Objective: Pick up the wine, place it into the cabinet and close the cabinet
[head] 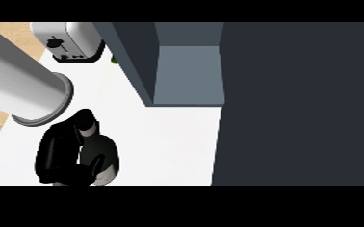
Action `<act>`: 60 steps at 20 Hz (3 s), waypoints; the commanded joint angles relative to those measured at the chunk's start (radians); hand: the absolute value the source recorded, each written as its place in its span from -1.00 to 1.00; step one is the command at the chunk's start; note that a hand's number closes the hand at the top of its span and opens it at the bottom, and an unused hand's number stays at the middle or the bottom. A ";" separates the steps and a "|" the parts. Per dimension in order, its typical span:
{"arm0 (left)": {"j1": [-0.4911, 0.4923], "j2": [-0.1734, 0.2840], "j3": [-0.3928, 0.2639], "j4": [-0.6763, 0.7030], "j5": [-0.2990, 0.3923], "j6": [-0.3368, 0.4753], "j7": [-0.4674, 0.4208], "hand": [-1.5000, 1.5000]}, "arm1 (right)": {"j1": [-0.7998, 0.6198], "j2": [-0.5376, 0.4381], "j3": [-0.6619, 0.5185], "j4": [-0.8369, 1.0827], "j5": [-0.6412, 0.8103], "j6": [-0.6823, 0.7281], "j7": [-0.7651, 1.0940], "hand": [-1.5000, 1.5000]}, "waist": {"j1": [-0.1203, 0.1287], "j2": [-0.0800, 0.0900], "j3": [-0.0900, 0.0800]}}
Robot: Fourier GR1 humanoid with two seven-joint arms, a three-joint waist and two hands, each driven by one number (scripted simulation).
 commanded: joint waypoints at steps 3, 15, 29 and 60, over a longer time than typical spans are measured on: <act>-0.031 -0.011 -0.059 -0.220 0.004 0.072 0.247 1.00 | 0.043 0.032 0.039 -0.101 -0.044 -0.019 0.044 -1.00 | -0.002 0.001 0.000; -0.194 -0.086 -0.375 -0.315 -0.078 0.383 0.440 1.00 | -0.025 -0.007 -0.053 -0.060 -0.129 0.003 0.072 -1.00 | -0.010 0.003 -0.001; -0.529 -0.086 -0.562 -0.114 -0.100 0.799 0.486 1.00 | 0.048 0.007 -0.070 -0.097 -0.142 0.030 0.021 -1.00 | -0.017 0.003 -0.001; -0.632 -0.086 -0.566 0.287 0.058 0.894 0.174 1.00 | -0.015 -0.021 -0.112 -0.050 -0.154 0.047 0.013 -1.00 | -0.009 0.004 -0.001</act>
